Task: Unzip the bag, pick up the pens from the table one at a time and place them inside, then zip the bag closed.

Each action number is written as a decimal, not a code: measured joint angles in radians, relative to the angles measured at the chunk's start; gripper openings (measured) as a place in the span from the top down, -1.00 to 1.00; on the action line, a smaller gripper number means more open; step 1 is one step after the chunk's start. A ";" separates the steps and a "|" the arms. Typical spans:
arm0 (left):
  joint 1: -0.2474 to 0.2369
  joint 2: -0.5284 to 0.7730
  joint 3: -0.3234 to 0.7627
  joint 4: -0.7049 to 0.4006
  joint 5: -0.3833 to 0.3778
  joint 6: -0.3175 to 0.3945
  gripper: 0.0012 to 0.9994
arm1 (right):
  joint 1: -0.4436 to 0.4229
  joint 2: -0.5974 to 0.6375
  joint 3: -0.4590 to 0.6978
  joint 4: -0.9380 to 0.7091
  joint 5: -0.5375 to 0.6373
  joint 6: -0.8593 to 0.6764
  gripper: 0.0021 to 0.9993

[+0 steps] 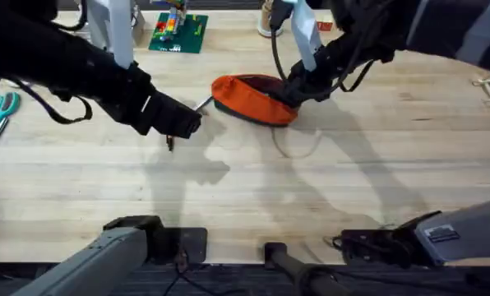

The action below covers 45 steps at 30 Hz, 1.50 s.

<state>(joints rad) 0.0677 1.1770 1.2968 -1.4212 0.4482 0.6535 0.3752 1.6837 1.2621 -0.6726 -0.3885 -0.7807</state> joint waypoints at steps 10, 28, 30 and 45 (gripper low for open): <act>0.000 0.000 0.000 0.000 0.000 -0.003 -0.99 | 0.000 0.040 0.000 0.014 0.000 0.002 -0.97; 0.000 0.000 0.000 0.000 0.000 -0.003 -0.99 | 0.000 0.040 0.000 0.016 0.000 0.003 -1.00; 0.000 0.000 0.000 0.000 0.000 -0.003 -0.99 | 0.000 0.040 0.000 0.016 0.000 0.003 -0.99; 0.000 0.000 0.000 0.005 0.002 -0.003 -0.99 | 0.000 -0.163 0.000 0.024 0.001 0.026 -1.00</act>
<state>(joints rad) 0.0677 1.1768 1.2964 -1.4166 0.4501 0.6502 0.3756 1.5209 1.2621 -0.6491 -0.3874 -0.7546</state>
